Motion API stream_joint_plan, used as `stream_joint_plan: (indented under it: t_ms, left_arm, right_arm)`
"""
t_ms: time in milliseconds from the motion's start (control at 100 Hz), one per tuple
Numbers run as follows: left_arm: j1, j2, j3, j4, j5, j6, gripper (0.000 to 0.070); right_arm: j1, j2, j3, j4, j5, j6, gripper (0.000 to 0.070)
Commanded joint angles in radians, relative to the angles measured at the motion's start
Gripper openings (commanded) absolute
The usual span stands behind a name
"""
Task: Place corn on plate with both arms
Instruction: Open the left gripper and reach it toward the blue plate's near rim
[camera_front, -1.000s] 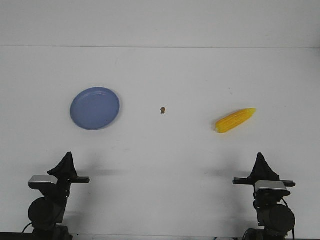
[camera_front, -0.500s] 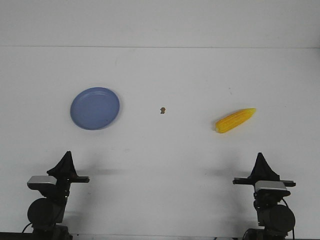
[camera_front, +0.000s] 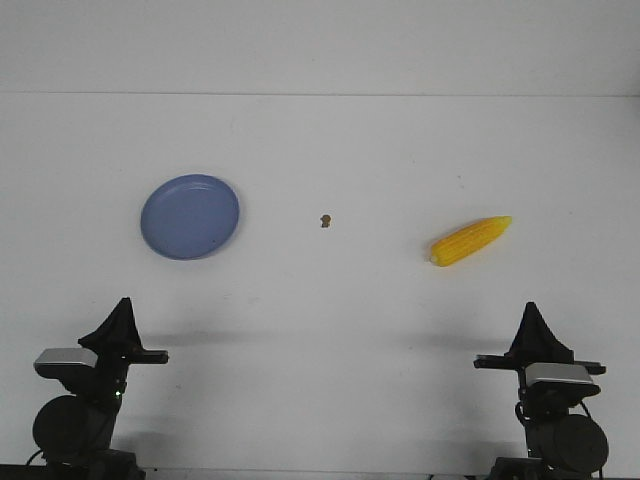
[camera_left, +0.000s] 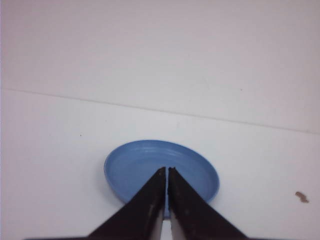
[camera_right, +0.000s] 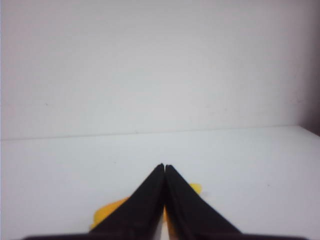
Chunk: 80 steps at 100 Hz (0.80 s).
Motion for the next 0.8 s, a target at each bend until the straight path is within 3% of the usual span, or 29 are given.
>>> stream_joint_plan:
  t_ms: [0, 350, 500, 790]
  left_arm:
    - [0.0, 0.056, 0.071, -0.045, -0.001, -0.036, 0.0012]
    - [0.001, 0.496, 0.557, -0.459, -0.001, -0.03, 0.0012]
    - [0.001, 0.634, 0.694, -0.55, -0.001, -0.016, 0.0012]
    - [0.0, 0.732, 0.762, -0.589, -0.001, 0.037, 0.0012]
  right_arm:
    - [0.0, 0.038, 0.058, -0.086, 0.002, 0.025, 0.0004]
    - [0.0, 0.383, 0.436, -0.496, -0.002, 0.032, 0.0004]
    - [0.0, 0.534, 0.577, -0.634, -0.002, 0.032, 0.0004]
    - [0.001, 0.66, 0.655, -0.682, -0.002, 0.027, 0.0004]
